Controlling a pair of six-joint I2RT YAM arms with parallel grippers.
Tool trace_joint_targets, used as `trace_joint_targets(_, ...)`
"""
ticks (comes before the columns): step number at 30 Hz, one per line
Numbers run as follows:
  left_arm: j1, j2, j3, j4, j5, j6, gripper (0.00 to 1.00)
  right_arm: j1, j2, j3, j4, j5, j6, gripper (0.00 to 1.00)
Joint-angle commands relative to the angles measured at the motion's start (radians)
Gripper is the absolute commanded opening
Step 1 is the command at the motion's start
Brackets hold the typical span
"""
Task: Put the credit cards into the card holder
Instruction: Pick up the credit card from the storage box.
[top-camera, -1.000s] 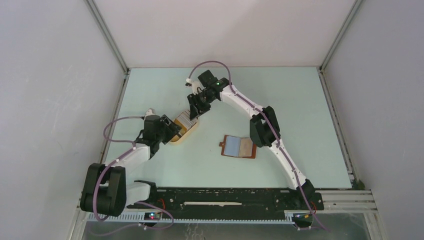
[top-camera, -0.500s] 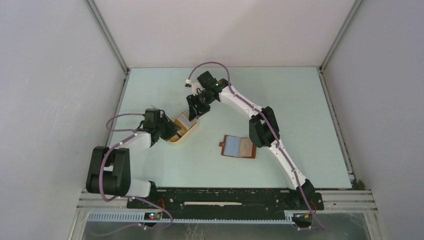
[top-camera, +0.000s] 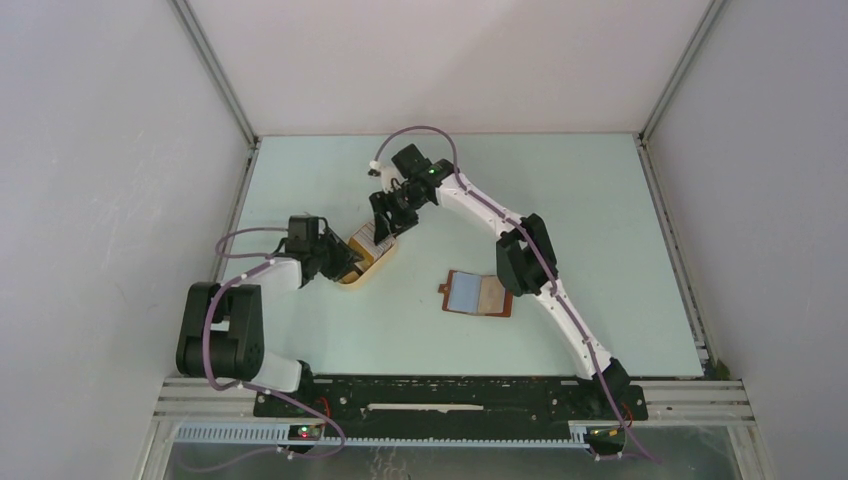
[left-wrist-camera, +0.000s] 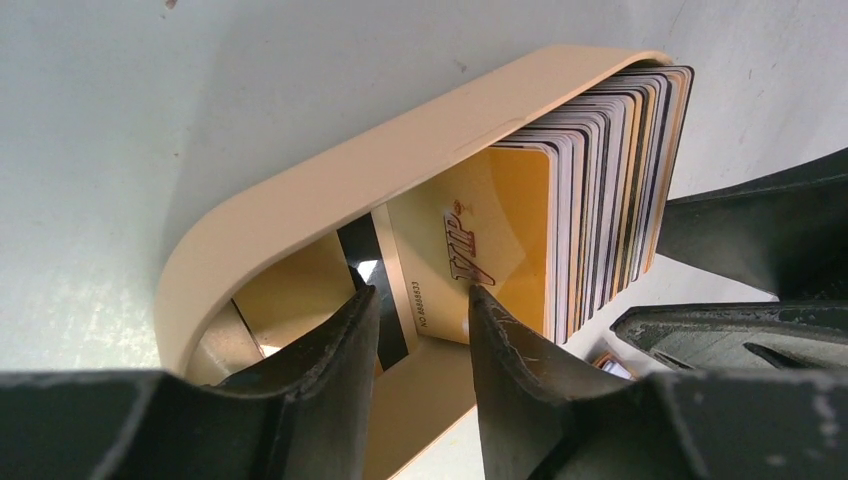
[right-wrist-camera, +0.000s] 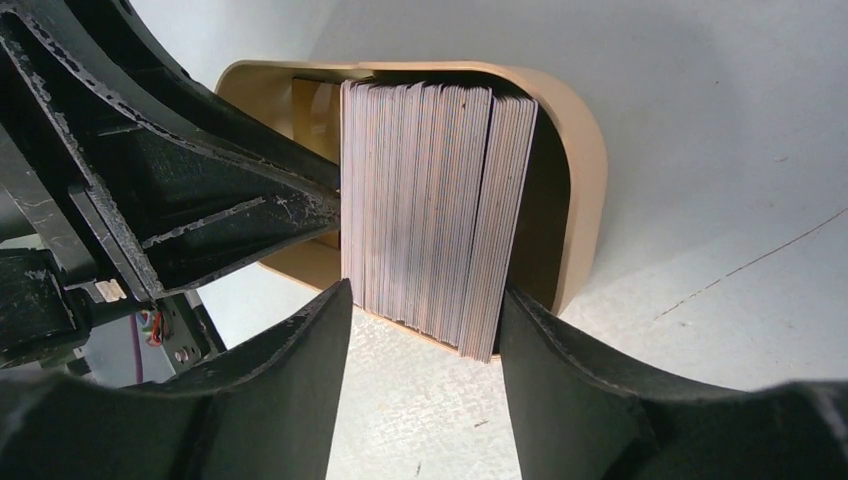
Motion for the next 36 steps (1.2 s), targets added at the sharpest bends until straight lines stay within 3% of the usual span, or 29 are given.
trace_joint_targets(1, 0.014, 0.022, 0.035, 0.014, 0.038, -0.012, 0.44, 0.031, 0.03, 0.042, -0.008, 0.007, 0.018, 0.66)
trace_joint_targets(5, 0.02, 0.031, 0.032, 0.021, 0.046, -0.017, 0.44, 0.036, 0.06, 0.062, -0.005, 0.027, 0.03, 0.73)
trace_joint_targets(13, 0.023, 0.03, 0.027, 0.029, 0.051, -0.019, 0.43, 0.049, 0.087, 0.088, -0.009, 0.029, 0.022, 0.75)
trace_joint_targets(36, 0.026, 0.027, 0.021, 0.035, 0.054, -0.018, 0.43, 0.038, -0.051, 0.099, -0.043, -0.082, 0.023, 0.67)
